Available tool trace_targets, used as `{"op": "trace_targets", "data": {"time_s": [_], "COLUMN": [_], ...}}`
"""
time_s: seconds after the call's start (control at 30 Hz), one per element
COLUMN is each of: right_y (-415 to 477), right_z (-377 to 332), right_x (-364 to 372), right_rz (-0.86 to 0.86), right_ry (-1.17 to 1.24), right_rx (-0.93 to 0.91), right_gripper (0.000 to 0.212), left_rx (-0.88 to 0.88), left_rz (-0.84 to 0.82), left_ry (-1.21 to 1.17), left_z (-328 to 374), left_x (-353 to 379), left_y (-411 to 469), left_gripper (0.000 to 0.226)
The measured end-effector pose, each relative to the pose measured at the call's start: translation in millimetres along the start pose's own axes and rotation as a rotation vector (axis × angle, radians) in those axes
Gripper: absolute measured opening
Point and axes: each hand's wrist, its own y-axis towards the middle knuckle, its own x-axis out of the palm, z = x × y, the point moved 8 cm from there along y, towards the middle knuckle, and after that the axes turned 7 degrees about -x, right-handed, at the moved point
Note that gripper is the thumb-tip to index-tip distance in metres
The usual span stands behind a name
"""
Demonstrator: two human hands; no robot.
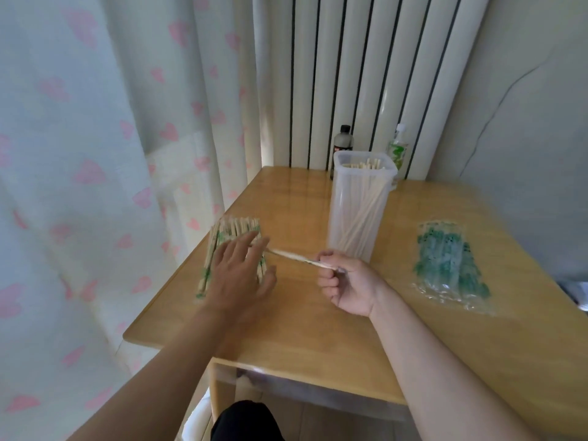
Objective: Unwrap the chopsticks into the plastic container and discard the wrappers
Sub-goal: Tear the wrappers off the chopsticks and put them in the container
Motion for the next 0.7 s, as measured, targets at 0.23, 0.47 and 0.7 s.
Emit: {"op": "trace_targets", "data": {"time_s": [0.23,0.47,0.7], "right_y": [-32,-43,-44], "right_z": [-48,-68,-48], "right_x": [-42,-64,-57], "right_rz": [0.090,0.223,0.238], "right_ry": [0.445,-0.060,-0.158], "right_rx": [-0.275,-0.381,-0.299], "right_gripper": [0.037,0.042,0.033], "left_rx": [0.218,0.178,0.112], "left_rz": [-0.036,-0.145,-0.169], "left_ry": [-0.127,-0.236,-0.221], "left_z": [79,120,142], "left_x": [7,22,28], "left_y": [23,27,28], "left_gripper": [0.035,0.039,0.031]}}
